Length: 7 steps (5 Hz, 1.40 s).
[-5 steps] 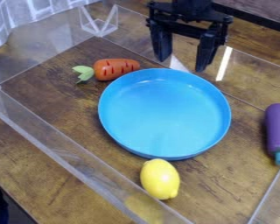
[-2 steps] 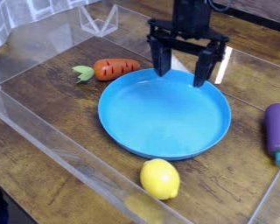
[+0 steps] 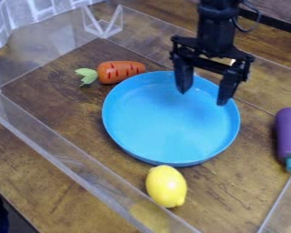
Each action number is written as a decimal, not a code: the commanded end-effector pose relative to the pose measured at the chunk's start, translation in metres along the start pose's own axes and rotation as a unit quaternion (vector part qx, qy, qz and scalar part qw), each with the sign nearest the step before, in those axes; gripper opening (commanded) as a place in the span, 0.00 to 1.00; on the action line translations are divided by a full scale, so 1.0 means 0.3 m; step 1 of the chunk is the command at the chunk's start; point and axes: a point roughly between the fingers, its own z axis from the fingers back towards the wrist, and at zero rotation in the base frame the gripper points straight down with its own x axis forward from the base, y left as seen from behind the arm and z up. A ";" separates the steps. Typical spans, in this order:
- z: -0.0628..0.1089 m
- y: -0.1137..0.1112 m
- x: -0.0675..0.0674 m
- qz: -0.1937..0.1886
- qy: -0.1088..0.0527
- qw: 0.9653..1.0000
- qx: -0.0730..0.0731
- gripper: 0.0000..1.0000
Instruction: Remove the purple eggplant from the blue tray and put it on the table
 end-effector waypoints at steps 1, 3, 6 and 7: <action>0.055 -0.042 0.037 -0.011 -0.032 0.999 -0.009 1.00; 0.015 -0.083 0.059 -0.013 -0.028 0.999 -0.013 1.00; -0.034 -0.167 0.109 -0.017 -0.037 0.999 -0.020 1.00; -0.049 -0.189 0.121 -0.017 -0.037 0.999 -0.023 1.00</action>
